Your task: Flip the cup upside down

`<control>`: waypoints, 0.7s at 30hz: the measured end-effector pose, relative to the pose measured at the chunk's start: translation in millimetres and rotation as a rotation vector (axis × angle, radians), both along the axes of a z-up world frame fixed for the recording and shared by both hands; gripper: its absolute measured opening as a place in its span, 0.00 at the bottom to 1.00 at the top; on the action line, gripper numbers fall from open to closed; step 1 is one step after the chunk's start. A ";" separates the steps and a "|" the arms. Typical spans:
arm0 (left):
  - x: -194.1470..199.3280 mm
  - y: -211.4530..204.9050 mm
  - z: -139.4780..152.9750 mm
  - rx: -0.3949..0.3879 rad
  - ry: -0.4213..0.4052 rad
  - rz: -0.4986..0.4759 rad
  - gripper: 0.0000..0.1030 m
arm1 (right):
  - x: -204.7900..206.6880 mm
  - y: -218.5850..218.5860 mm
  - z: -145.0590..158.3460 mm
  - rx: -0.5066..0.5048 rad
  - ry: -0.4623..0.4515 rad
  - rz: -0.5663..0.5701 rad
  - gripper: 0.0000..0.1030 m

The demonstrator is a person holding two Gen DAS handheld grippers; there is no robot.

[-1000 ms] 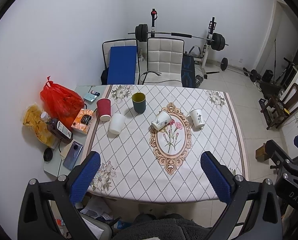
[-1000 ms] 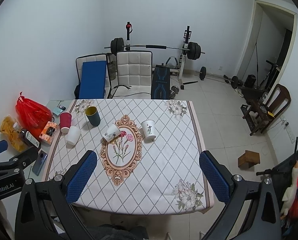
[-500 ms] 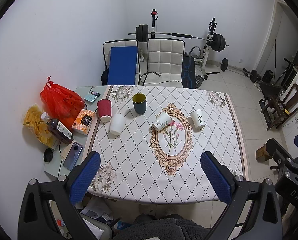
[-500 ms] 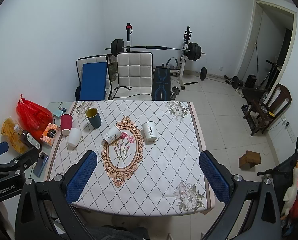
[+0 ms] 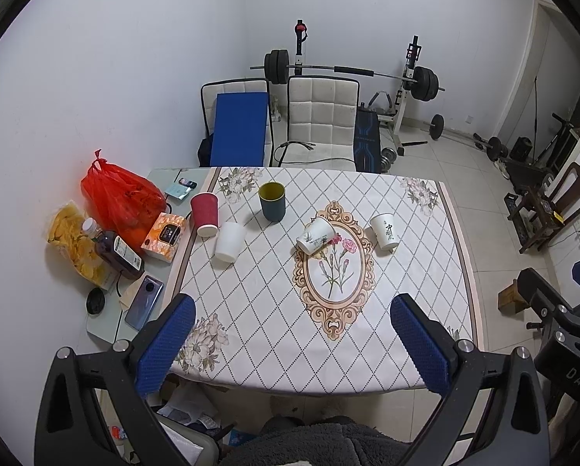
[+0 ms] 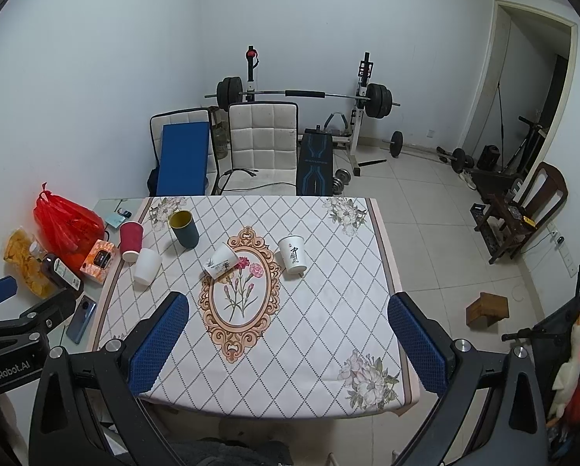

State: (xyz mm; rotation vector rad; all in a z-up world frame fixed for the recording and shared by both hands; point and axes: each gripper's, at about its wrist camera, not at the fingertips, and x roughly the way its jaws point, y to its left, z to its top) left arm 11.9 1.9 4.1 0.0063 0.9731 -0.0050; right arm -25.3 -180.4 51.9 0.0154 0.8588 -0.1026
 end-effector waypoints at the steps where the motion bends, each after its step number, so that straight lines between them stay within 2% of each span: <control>1: 1.4 0.7 1.1 0.000 -0.002 0.000 1.00 | 0.0 1.1 0.5 -0.002 -0.002 0.000 1.00; 21: 0.3 2.9 17.4 0.000 -0.016 0.000 1.00 | -11.3 4.4 7.5 0.008 -0.014 0.001 1.00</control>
